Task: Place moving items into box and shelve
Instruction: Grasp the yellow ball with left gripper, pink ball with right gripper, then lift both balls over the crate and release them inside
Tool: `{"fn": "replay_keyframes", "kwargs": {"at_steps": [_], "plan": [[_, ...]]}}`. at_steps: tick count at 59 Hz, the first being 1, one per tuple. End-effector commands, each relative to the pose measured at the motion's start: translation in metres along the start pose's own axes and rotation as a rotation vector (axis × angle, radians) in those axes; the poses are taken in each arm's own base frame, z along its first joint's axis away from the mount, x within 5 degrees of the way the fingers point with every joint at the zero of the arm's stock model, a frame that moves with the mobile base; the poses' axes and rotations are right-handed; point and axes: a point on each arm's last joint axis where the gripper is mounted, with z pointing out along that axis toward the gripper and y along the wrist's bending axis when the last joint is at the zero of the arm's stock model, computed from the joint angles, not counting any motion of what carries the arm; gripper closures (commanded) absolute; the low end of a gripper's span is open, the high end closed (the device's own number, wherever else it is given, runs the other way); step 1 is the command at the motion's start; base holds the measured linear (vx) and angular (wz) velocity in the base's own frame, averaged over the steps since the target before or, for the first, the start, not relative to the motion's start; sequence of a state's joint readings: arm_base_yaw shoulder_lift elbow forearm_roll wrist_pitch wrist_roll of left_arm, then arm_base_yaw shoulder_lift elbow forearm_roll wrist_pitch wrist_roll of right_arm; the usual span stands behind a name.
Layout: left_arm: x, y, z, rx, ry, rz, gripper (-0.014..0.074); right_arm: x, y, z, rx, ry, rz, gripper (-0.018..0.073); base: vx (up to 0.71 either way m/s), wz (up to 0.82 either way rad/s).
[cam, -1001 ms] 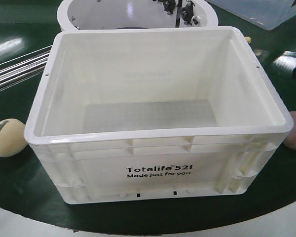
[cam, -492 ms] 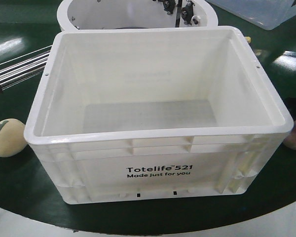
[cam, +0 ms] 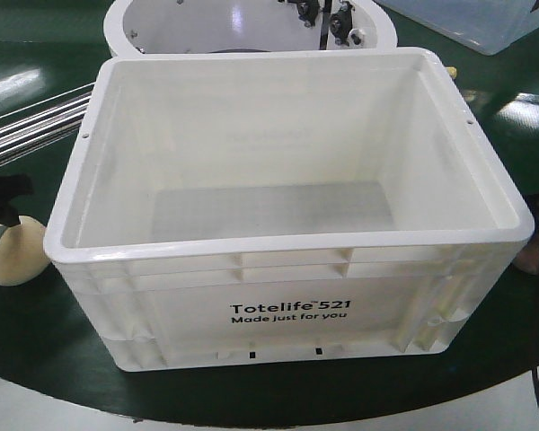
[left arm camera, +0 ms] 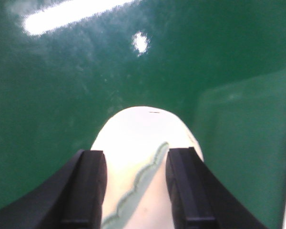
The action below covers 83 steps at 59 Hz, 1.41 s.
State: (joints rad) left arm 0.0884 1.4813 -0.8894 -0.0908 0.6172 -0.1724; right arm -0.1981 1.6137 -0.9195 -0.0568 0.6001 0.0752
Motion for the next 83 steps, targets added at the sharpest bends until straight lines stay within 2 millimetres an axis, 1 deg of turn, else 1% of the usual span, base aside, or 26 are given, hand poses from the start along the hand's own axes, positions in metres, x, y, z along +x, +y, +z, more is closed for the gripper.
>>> {"fn": "replay_keyframes", "kwargs": {"at_steps": [1,10,24,29,35,38,45,49,52,59,63,68,76,78,79,81,83], "plan": [[-0.014,-0.004,-0.006,0.026,-0.107,0.002,0.0172,-0.012,-0.002,-0.005,0.002,-0.086,-0.011,0.0041,0.00,0.00],[-0.012,-0.002,0.012,0.013,-0.051,-0.003,0.0172,-0.011,-0.001,0.007,0.003,-0.053,-0.013,0.0041,0.00,0.00],[-0.006,-0.002,0.037,0.016,0.046,-0.041,0.0178,-0.013,-0.001,0.016,0.001,-0.060,-0.015,0.0042,0.00,0.00],[-0.004,-0.004,0.046,0.033,0.076,-0.018,0.0204,-0.014,-0.001,0.020,0.000,-0.073,-0.013,0.0072,0.00,0.00],[-0.001,-0.005,0.053,0.052,0.112,-0.001,0.0288,-0.015,0.000,0.026,-0.002,-0.073,-0.009,0.0167,0.00,0.00],[-0.001,-0.006,0.054,0.056,0.118,0.004,0.0337,-0.014,0.000,0.029,-0.002,-0.066,-0.001,0.0240,0.00,0.00],[-0.002,-0.006,0.054,0.060,0.108,0.005,0.0499,-0.014,0.000,0.034,-0.005,-0.065,0.034,0.0468,0.00,0.00],[-0.003,-0.007,0.052,0.063,0.102,0.005,0.0601,-0.016,0.000,0.032,-0.007,-0.084,0.039,0.0577,0.00,0.00],[-0.003,-0.007,0.050,0.064,0.097,0.008,0.0605,-0.017,0.000,0.030,-0.008,-0.097,0.040,0.0574,0.00,0.00],[-0.006,-0.008,0.039,0.072,0.056,0.017,0.0605,-0.019,0.000,0.019,-0.007,-0.131,0.037,0.0571,0.00,0.00],[-0.009,-0.009,0.031,0.079,0.023,0.019,0.0603,-0.021,-0.001,0.008,-0.007,-0.160,0.036,0.0571,0.00,0.00],[-0.013,-0.010,0.014,0.091,-0.044,0.023,0.0603,-0.022,-0.001,-0.011,-0.007,-0.208,0.037,0.0569,0.00,0.00],[-0.017,-0.013,-0.018,0.116,-0.166,0.031,0.0601,-0.024,-0.003,-0.053,-0.011,-0.335,0.039,0.0568,0.00,0.00],[-0.018,-0.013,-0.029,0.124,-0.202,0.034,0.0601,-0.023,-0.003,-0.062,-0.012,-0.366,0.039,0.0568,0.00,0.00],[-0.018,-0.014,-0.035,0.128,-0.223,0.035,0.0600,-0.023,-0.003,-0.072,-0.013,-0.400,0.040,0.0568,0.00,0.00],[-0.018,-0.014,-0.043,0.135,-0.255,0.037,0.0600,-0.023,-0.004,-0.080,-0.015,-0.431,0.040,0.0568,0.00,0.00],[-0.018,-0.015,-0.054,0.143,-0.293,0.040,0.0600,-0.022,-0.003,-0.092,-0.019,-0.476,0.037,0.0568,0.00,0.00]]}}
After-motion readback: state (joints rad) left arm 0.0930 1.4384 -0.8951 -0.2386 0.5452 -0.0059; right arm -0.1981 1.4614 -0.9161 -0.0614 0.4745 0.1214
